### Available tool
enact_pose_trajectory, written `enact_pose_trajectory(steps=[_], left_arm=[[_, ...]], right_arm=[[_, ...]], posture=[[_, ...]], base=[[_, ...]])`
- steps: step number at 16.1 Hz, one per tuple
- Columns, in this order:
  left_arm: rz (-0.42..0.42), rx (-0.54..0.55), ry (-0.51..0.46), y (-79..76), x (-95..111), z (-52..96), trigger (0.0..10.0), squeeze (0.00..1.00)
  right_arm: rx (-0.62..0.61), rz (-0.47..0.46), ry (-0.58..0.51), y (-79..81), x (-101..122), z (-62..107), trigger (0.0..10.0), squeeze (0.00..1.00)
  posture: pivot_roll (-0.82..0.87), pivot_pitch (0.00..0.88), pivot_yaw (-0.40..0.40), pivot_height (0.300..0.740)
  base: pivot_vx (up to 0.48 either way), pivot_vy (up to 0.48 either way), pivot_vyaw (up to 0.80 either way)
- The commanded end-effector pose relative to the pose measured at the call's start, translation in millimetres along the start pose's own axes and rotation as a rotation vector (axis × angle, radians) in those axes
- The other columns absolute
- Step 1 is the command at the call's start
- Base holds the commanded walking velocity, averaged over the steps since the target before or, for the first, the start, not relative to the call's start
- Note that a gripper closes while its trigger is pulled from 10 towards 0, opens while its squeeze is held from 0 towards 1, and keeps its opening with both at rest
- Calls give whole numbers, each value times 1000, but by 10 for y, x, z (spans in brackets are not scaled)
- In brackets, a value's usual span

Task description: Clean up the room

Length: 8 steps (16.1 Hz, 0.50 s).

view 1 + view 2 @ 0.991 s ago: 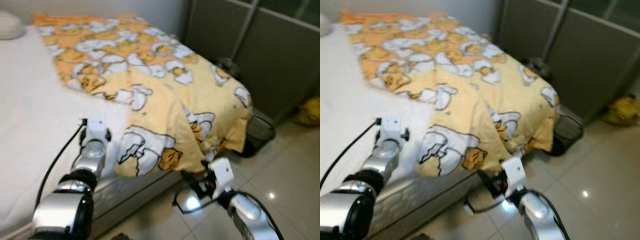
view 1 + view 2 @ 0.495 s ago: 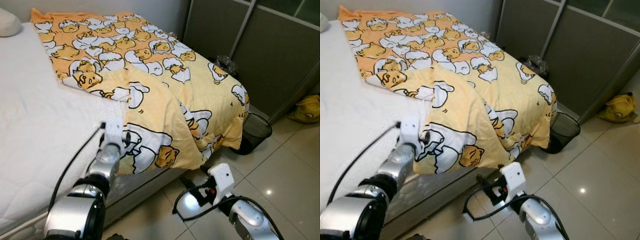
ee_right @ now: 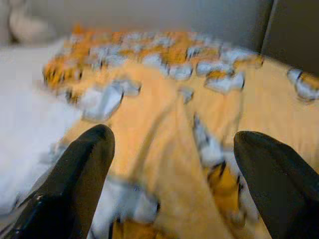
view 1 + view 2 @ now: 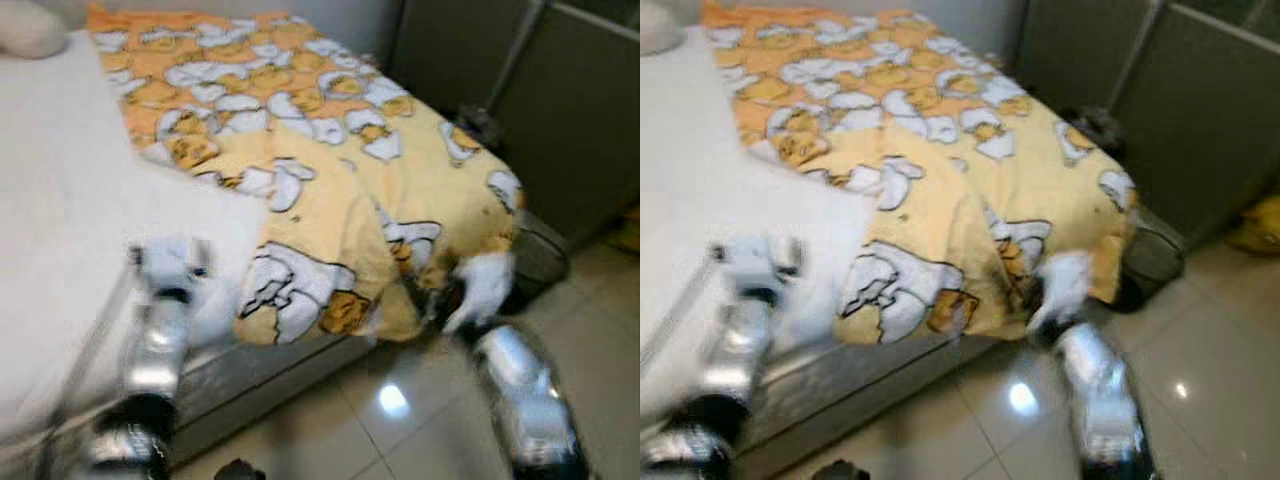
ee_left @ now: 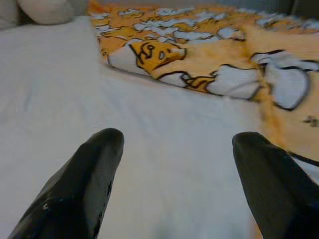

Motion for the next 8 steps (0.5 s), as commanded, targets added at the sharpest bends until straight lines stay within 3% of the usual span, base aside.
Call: enact_pose_trajectory(steps=[1, 4, 7, 8], left_arm=[[-7, -41, -131, -73, 329, -31, 10000, 0], [-69, -74, -120, -189, 253, 31, 10000, 0], [-39, -39, -30, -147, 173, 117, 10000, 0], [-25, -38, -53, -156, 234, 93, 10000, 0]], right_arm=[[-33, -28, -2, -80, -17, -42, 10000, 0], [54, -35, 9, 87, -48, -150, 10000, 0], [127, -67, 44, 224, -169, -154, 10000, 0], [146, -74, 57, 247, -217, -143, 10000, 0]], posture=[[114, 0, -73, 740], [138, 0, -100, 740], [146, 0, -111, 740], [147, 0, -113, 740]], base=[[-311, 371, 425], [-405, 205, 421], [-480, 0, 415], [0, 0, 406]])
Point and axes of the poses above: a point about 5 cm out from each wrist's last joint towards the gripper, its own z axis pointing back from the gripper into the wrist, its own x axis along the axis of the wrist's last joint, y = z × x, the point moved 1 cm from there along -z, pointing out of the wrist towards the gripper, and after that the axes turned 13 degrees about z, right-handed, at the moved point
